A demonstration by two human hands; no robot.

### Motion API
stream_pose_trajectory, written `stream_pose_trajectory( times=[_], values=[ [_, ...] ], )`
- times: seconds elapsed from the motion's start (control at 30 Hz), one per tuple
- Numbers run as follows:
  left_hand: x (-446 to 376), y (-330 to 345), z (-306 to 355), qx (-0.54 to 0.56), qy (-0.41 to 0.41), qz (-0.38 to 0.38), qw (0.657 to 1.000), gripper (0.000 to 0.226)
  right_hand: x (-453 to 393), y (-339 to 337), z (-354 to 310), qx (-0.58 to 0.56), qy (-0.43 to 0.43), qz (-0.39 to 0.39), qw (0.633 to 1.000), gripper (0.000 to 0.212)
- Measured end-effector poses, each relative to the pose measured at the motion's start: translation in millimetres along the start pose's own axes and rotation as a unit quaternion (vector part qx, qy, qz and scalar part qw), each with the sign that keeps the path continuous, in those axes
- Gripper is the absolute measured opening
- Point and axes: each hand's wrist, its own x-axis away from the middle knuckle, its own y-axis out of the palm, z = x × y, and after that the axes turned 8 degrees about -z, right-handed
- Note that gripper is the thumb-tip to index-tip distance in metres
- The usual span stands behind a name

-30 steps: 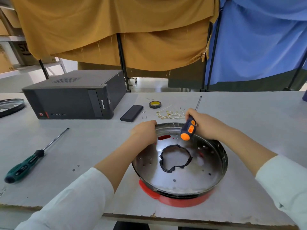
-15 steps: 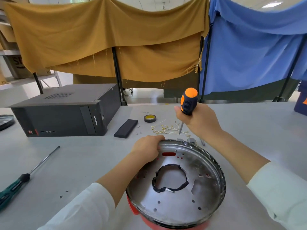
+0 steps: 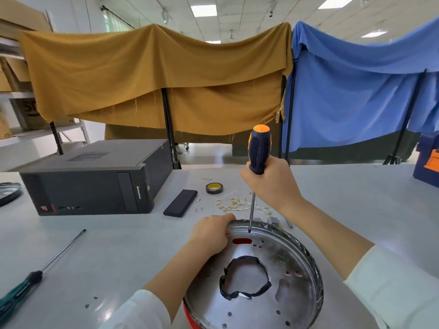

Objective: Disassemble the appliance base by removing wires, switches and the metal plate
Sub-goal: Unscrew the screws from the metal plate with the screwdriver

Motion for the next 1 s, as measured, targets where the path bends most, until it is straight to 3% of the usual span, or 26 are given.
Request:
stream_pose_trajectory(
  times=[0.67, 1.0],
  values=[
    [-1.0, 0.5, -0.4, -0.004, -0.005, 0.002, 1.0, 0.047, 4.1, 8.1, 17.3, 0.029, 0.034, 0.008, 0.999, 0.028],
    [-2.7, 2.4, -1.5, -0.006, -0.007, 0.006, 1.0, 0.041, 3.7, 10.8, 11.9, 0.051, 0.025, 0.001, 0.998, 0.037]
  ],
)
